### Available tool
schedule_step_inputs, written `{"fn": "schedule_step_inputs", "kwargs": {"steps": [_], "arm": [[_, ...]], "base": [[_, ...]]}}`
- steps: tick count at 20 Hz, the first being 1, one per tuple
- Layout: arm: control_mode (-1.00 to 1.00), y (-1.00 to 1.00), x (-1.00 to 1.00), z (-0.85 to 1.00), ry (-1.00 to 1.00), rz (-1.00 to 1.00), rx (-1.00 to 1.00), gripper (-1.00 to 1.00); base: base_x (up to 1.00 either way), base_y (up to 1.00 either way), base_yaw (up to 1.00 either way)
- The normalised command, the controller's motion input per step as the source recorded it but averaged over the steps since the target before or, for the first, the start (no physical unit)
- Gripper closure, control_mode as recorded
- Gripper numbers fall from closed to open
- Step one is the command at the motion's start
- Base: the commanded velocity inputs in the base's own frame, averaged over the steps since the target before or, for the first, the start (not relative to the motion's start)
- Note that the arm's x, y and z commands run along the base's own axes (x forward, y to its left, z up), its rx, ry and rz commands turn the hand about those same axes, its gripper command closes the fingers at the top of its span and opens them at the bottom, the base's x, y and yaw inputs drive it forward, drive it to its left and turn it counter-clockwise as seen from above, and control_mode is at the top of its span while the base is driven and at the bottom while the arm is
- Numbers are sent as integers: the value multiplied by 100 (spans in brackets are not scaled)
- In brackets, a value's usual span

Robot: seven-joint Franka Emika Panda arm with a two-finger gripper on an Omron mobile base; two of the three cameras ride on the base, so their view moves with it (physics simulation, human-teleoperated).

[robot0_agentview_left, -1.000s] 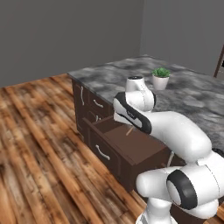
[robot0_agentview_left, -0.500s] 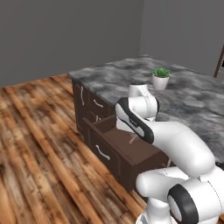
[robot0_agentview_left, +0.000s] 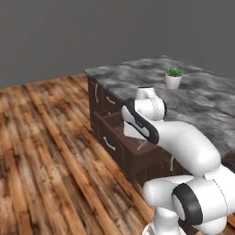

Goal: Take a straw from the drawer in front and place it inside the glass cup on the dining counter.

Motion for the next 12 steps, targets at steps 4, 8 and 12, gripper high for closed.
{"fn": "schedule_step_inputs", "kwargs": {"steps": [4,8,12], "arm": [[100,0,0,0,0,0,0,100],[100,0,0,0,0,0,0,100],[100,0,0,0,0,0,0,100]], "base": [[-64,23,50],[-24,64,52],[27,76,43]]}}
